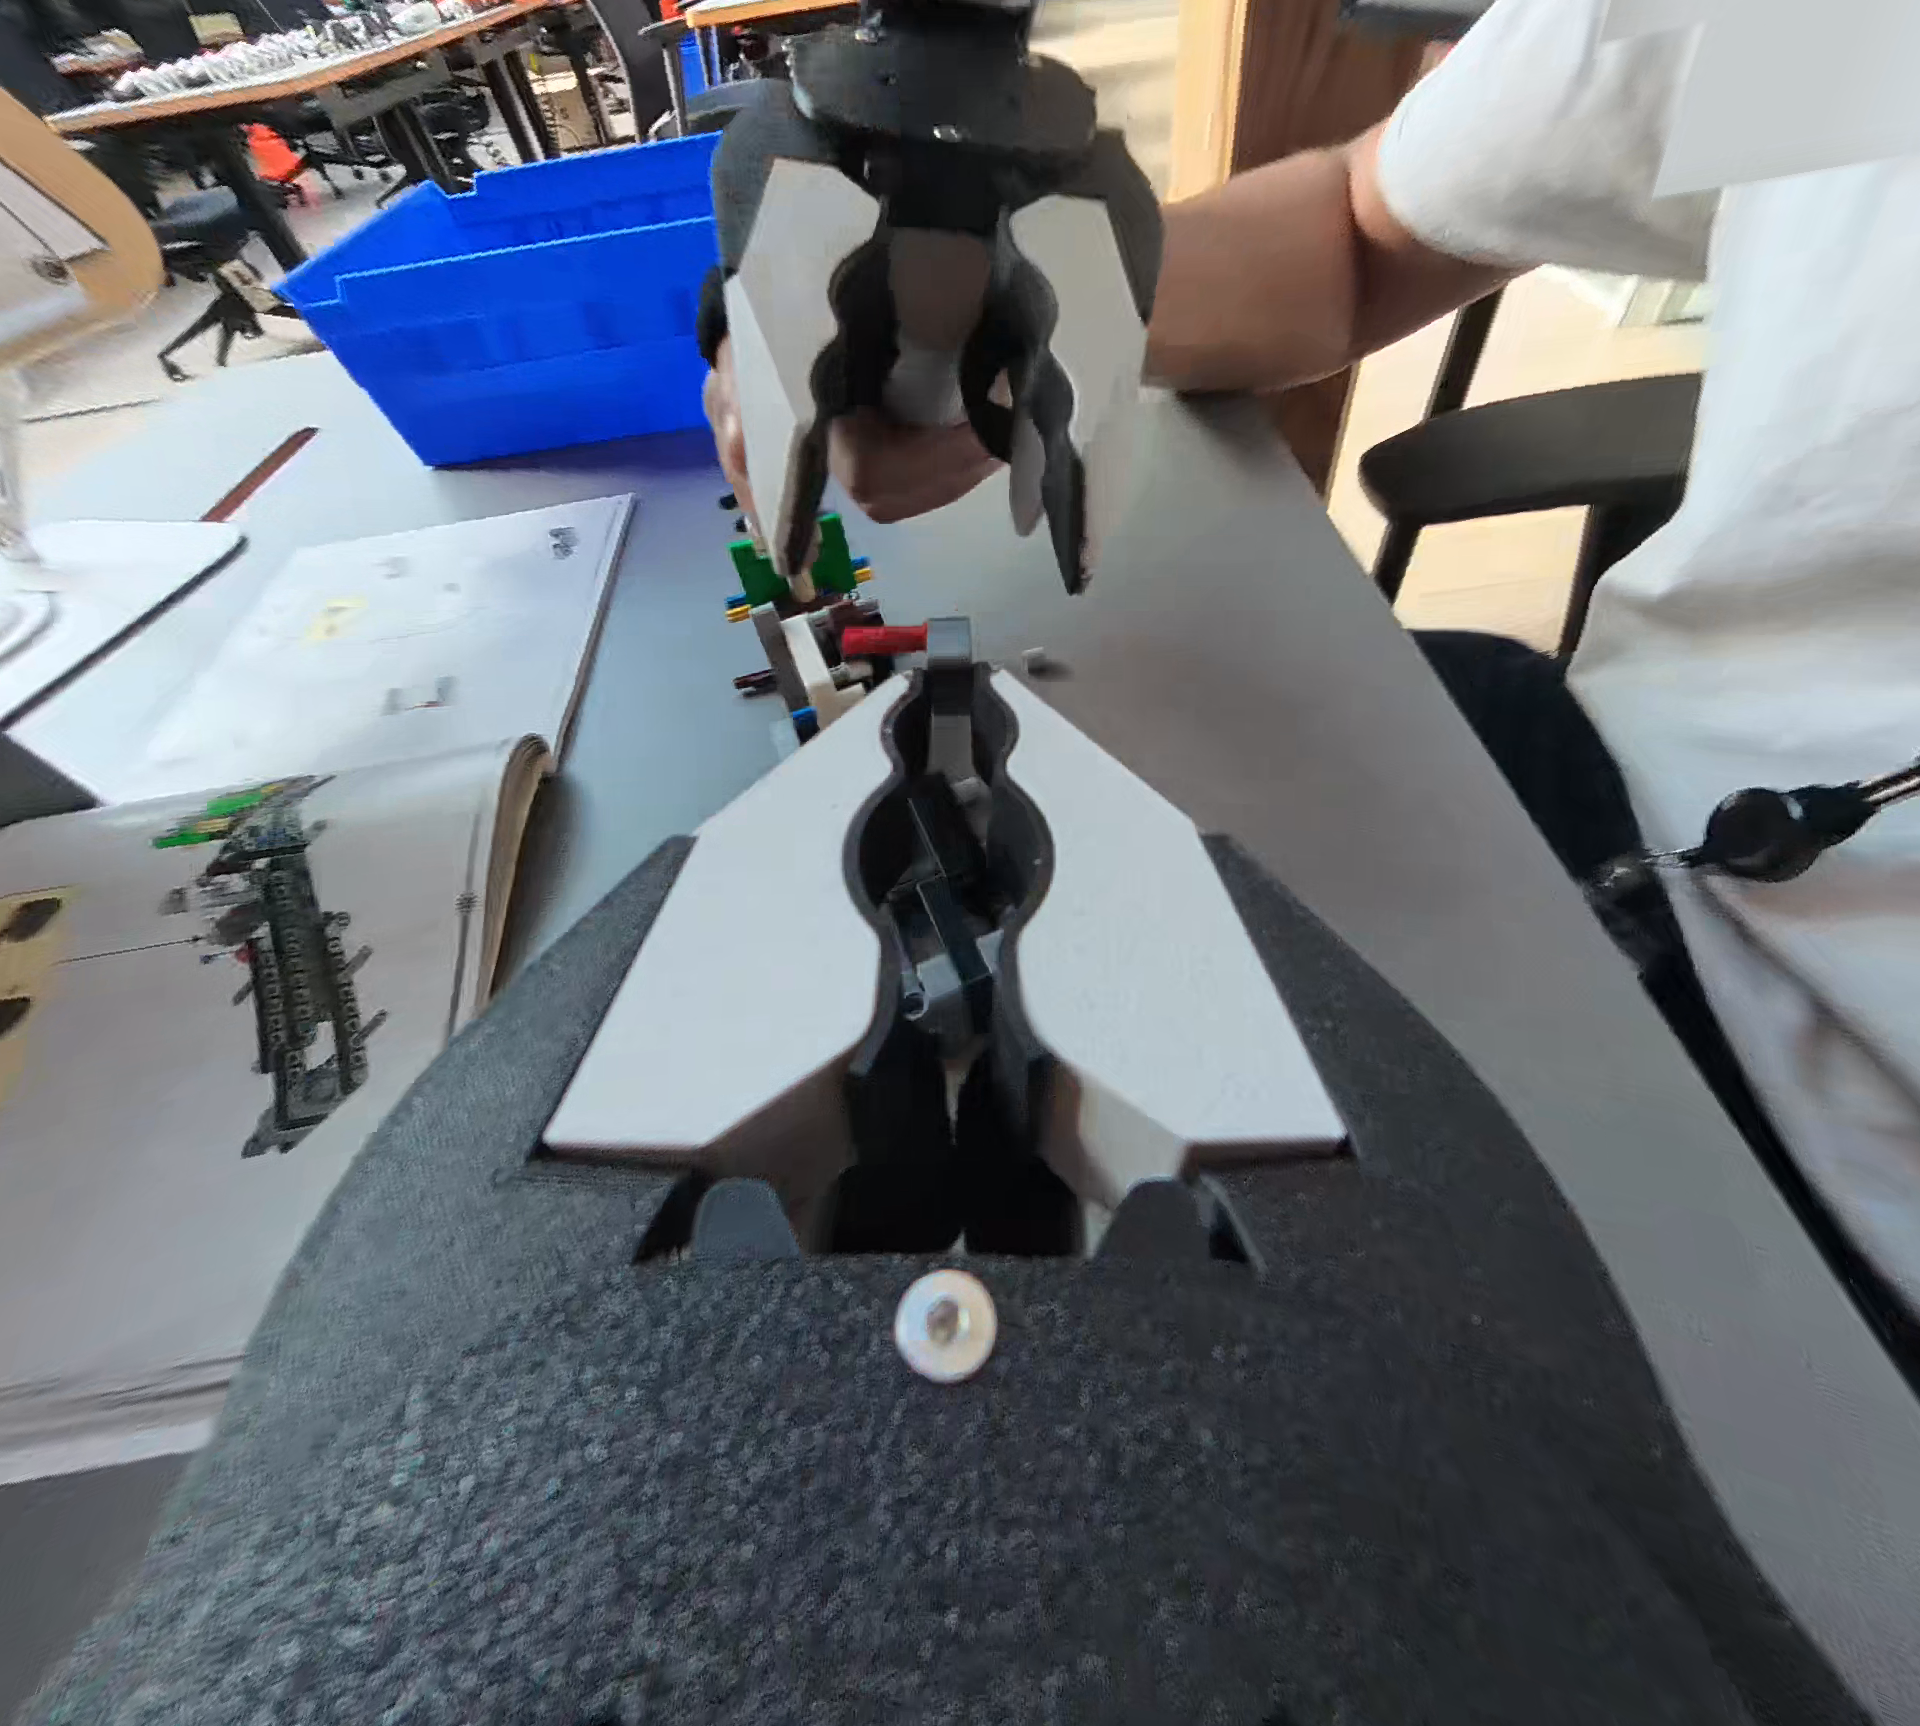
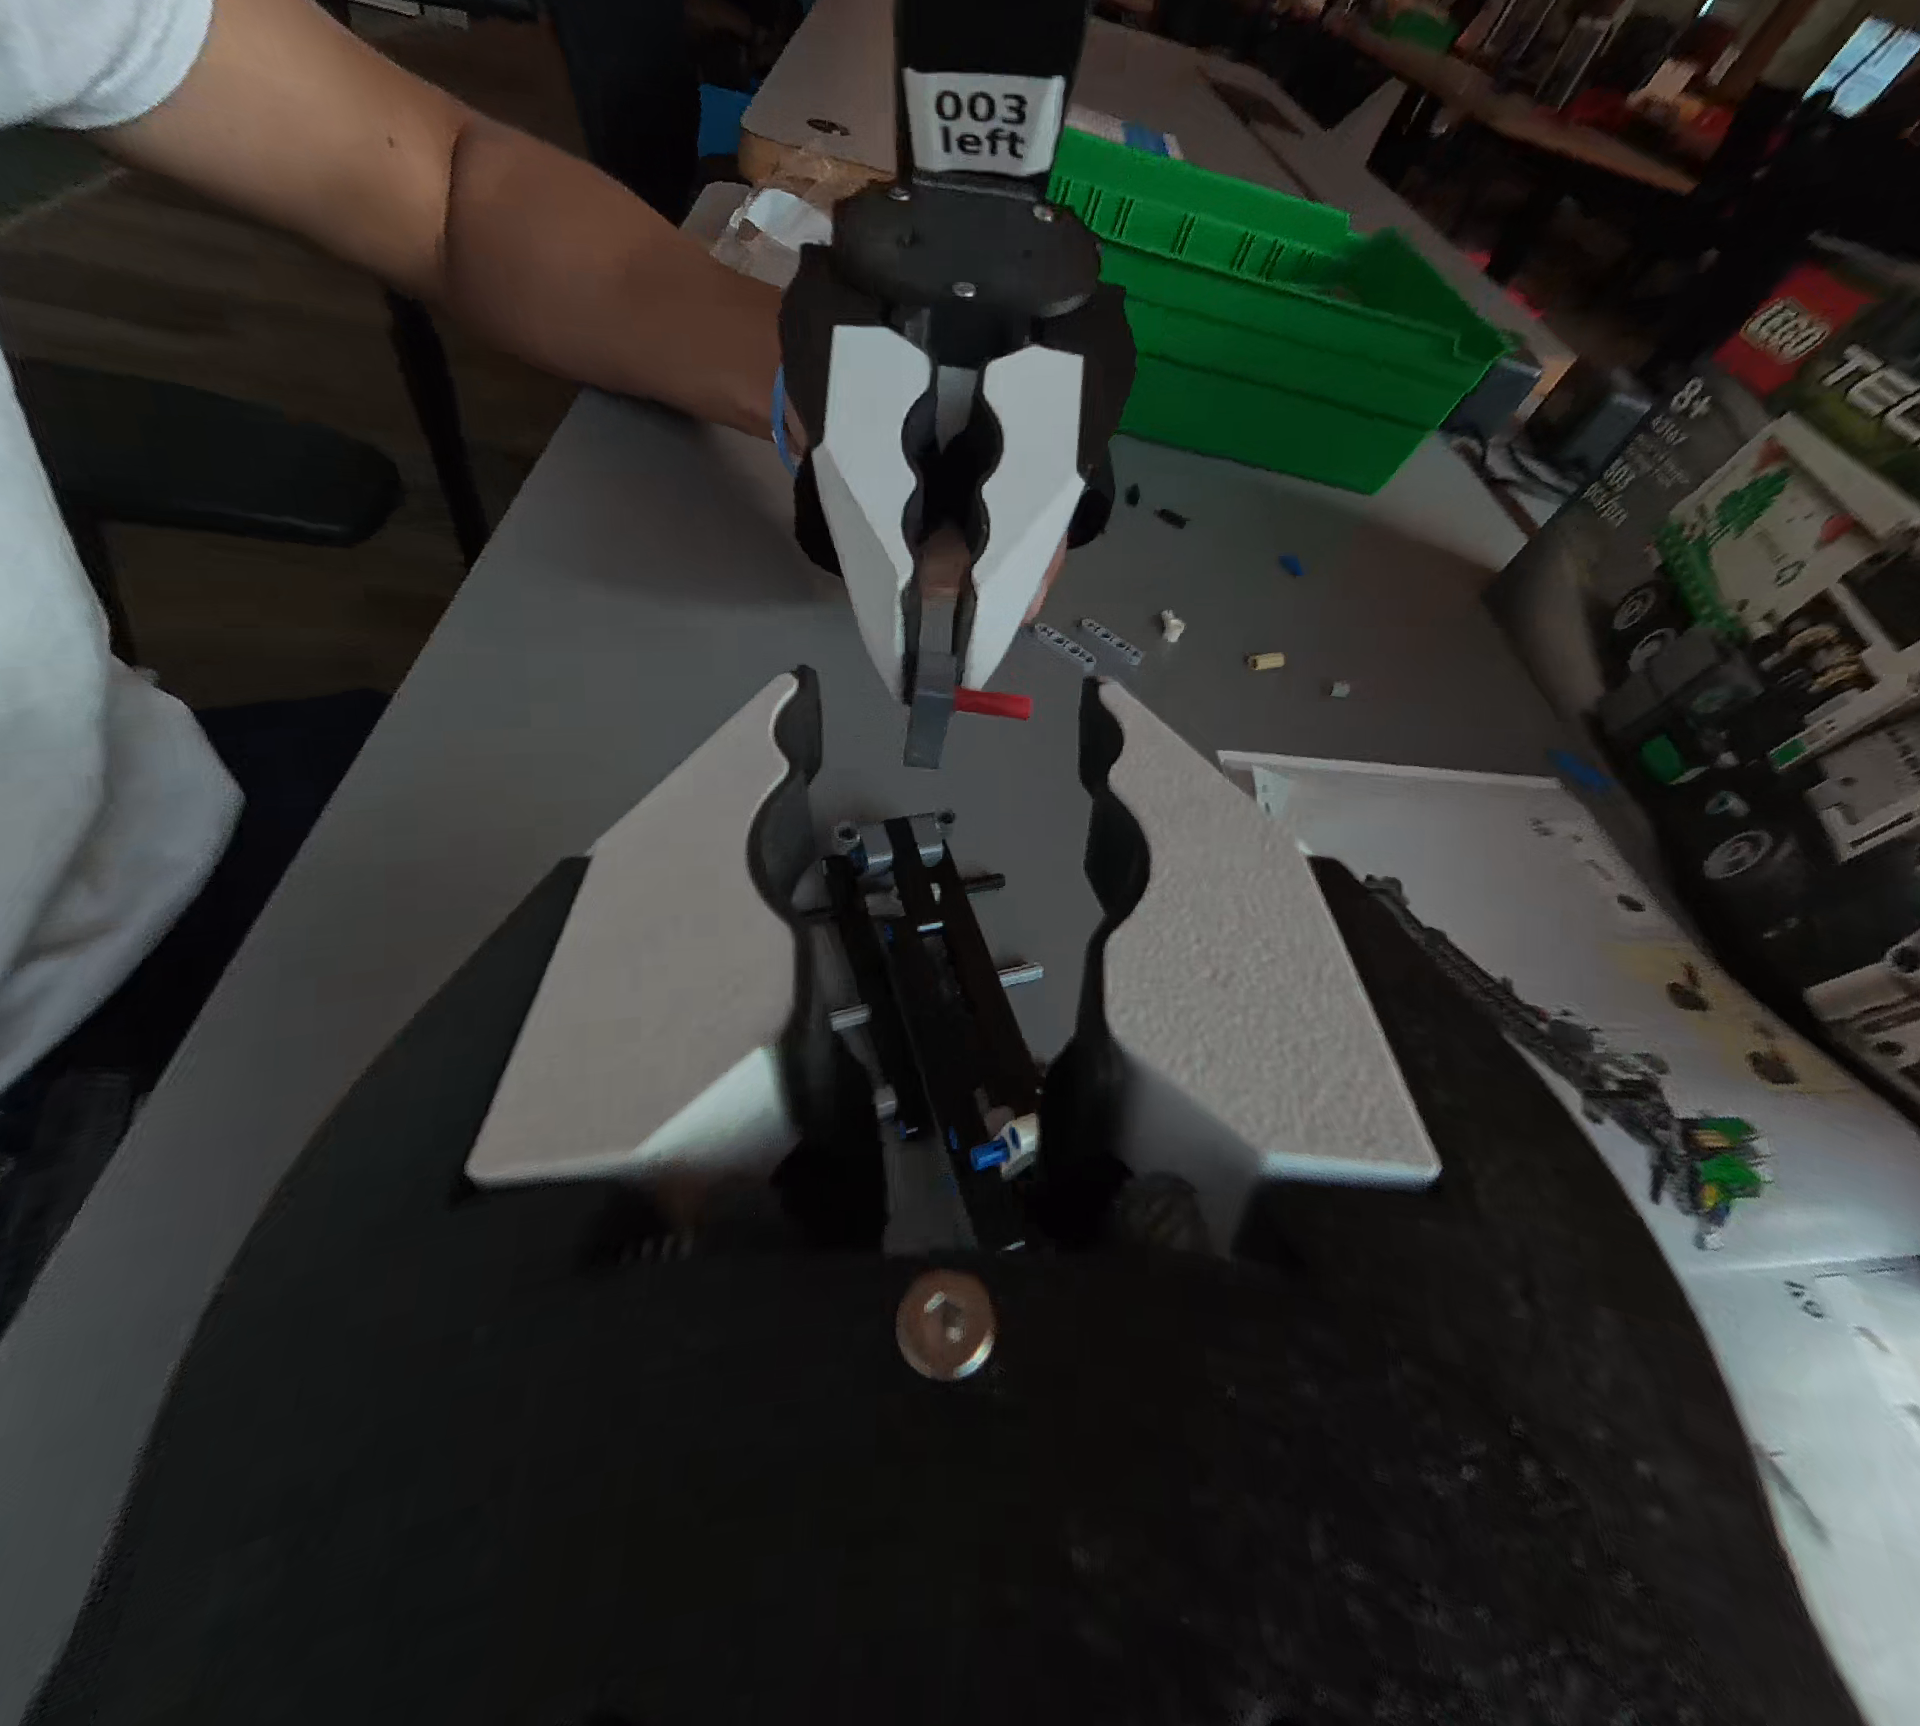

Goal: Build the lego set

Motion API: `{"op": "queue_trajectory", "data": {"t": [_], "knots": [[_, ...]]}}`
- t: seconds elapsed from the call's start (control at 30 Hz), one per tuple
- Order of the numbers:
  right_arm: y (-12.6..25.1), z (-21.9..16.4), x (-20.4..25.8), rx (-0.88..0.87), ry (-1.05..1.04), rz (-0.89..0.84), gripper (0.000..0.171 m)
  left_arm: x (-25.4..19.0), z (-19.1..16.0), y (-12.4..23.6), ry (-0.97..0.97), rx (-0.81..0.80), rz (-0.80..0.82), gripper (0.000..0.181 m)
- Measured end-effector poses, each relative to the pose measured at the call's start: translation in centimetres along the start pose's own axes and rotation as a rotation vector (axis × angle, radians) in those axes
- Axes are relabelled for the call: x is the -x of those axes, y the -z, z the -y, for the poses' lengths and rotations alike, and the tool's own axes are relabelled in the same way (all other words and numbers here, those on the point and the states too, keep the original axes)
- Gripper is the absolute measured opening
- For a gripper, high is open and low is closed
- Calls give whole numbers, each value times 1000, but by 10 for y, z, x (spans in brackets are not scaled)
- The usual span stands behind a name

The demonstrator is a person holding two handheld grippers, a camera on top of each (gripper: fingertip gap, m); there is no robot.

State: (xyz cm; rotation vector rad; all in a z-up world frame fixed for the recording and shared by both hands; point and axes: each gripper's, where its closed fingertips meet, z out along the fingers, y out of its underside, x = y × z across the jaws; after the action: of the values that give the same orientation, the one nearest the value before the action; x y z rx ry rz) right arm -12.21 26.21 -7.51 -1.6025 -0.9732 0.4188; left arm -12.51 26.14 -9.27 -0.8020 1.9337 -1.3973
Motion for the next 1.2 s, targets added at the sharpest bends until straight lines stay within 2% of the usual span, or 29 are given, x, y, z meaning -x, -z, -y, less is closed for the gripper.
{"op": "queue_trajectory", "data": {"t": [0.07, 0.17, 0.37, 0.47, 0.97, 1.1, 1.2], "knots": [[-3, -5, -2, 6, -76, 19, 50, 1, -6, -5, -74, 38, 48, 6], [-5, -19, 0, 62, -34, 32, 44, -3, -8, -9, -135, 54, 68, 6], [-9, -28, 9, 118, 62, 44, 37, -8, -3, -9, -129, 25, 46, 5], [-8, -21, 9, 70, 75, 32, 25, -11, -5, -10, -132, 36, 35, 6], [-6, -14, 10, 60, 117, 33, 23, -14, 3, -9, -128, 12, 38, 6], [-8, -15, 1, 53, -13, 33, 23, -5, 3, -6, -82, 12, 67, 6], [0, -12, -20, 32, -35, -63, 30, 11, 6, 0, 8, -5, 118, 6]]}}
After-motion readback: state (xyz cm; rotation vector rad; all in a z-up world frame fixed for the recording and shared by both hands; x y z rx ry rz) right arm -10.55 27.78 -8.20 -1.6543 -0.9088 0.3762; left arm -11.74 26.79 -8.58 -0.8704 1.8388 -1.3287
